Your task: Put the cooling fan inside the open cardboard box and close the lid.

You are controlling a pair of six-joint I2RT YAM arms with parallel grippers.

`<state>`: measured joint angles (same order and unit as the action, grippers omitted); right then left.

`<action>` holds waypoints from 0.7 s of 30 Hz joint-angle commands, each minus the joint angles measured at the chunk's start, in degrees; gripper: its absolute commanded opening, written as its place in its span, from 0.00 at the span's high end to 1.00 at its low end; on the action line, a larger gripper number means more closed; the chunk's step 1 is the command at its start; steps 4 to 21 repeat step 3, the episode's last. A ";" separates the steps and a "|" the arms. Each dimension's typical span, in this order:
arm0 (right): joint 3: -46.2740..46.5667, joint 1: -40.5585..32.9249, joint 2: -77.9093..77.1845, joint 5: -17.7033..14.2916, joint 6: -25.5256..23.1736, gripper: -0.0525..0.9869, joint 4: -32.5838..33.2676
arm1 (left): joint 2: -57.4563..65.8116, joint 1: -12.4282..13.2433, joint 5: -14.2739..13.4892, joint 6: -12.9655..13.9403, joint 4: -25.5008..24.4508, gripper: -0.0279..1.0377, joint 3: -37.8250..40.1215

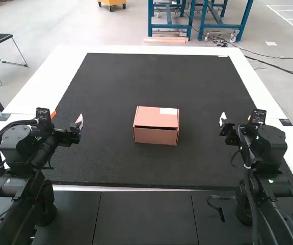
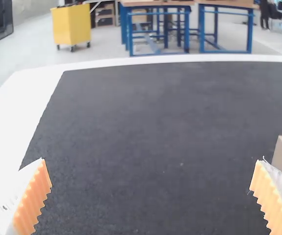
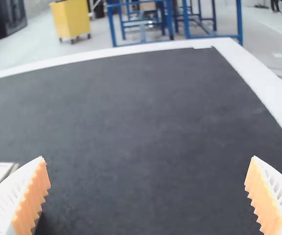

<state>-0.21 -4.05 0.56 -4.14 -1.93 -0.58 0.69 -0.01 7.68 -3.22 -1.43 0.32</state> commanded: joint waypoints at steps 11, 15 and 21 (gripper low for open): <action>0.21 -0.16 -0.56 -0.96 0.09 0.08 -0.39 | -0.78 0.45 -0.39 0.68 0.64 0.07 -0.32; 0.21 -0.16 -0.56 -0.96 0.09 0.08 -0.39 | -0.78 0.45 -0.39 0.68 0.64 0.07 -0.32; 0.21 -0.16 -0.56 -0.96 0.09 0.08 -0.39 | -0.78 0.45 -0.39 0.68 0.64 0.07 -0.32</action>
